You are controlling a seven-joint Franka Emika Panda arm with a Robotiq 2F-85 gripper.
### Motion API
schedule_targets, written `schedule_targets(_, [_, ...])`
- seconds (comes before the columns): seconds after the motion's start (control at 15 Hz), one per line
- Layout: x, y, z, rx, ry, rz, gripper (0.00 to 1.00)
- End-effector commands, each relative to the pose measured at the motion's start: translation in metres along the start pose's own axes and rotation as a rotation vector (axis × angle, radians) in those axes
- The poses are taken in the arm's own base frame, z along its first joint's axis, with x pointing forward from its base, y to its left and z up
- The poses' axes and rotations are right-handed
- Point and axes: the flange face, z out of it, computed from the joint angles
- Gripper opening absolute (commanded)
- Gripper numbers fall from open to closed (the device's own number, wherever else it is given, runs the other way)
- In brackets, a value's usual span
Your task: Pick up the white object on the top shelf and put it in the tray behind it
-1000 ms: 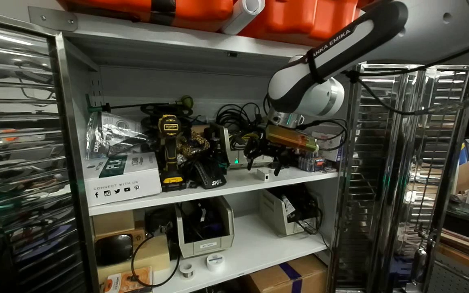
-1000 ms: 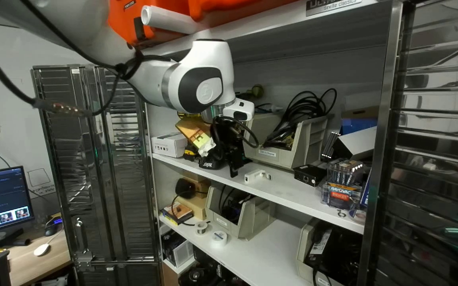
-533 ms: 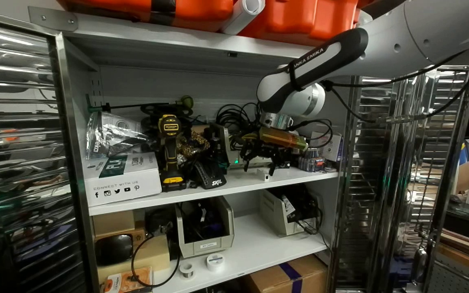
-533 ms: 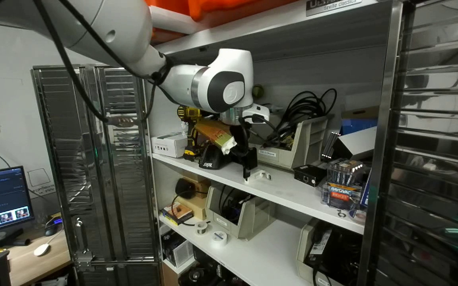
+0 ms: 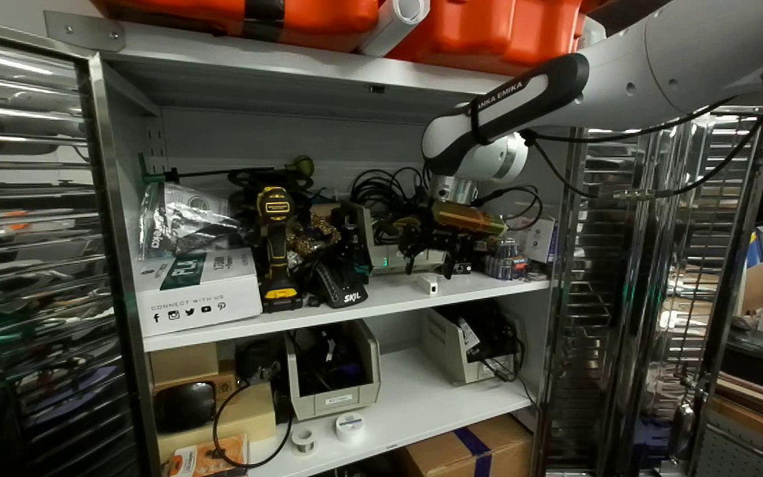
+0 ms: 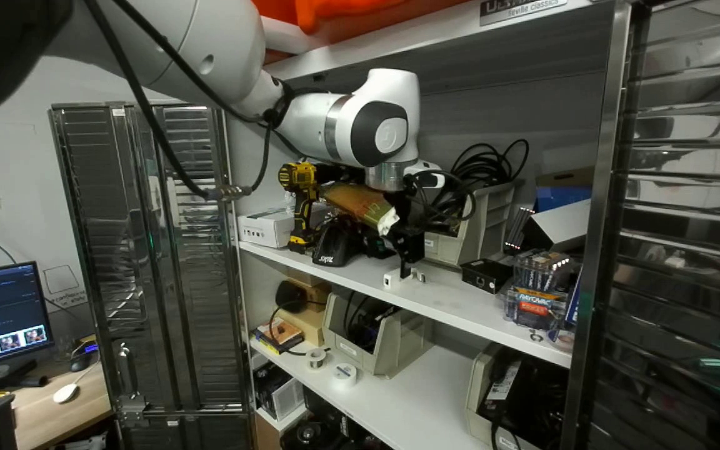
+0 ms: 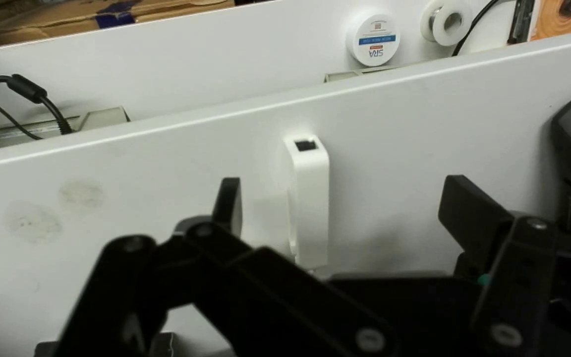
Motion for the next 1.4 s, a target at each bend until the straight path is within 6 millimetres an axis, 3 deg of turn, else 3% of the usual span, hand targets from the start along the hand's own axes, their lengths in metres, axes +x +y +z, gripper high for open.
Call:
schedule_targets(0.0, [0.013,-0.003,0.014,-0.013,-0.016,-0.051,1.0])
schedule_targets(0.2, [0.015,-0.008,0.028,-0.016,-0.031,-0.084,1.0])
schedule_targets(0.27, [0.014,-0.011,0.03,-0.014,-0.036,-0.092,0.75])
schedule_targets(0.4, [0.014,-0.015,0.024,-0.02,-0.033,-0.117,0.66])
schedule_targets(0.6, [0.009,-0.014,0.015,-0.04,-0.035,-0.148,0.4])
schedule_targets(0.87, [-0.009,-0.007,0.01,-0.106,-0.047,-0.156,0.12])
schedule_targets(1.0, [-0.024,-0.005,0.006,-0.132,-0.055,-0.154,0.08])
schedule_targets(1.07, [-0.035,-0.004,0.002,-0.145,-0.06,-0.149,0.13])
schedule_targets(1.33, [-0.081,-0.009,-0.017,-0.194,-0.037,-0.113,0.13])
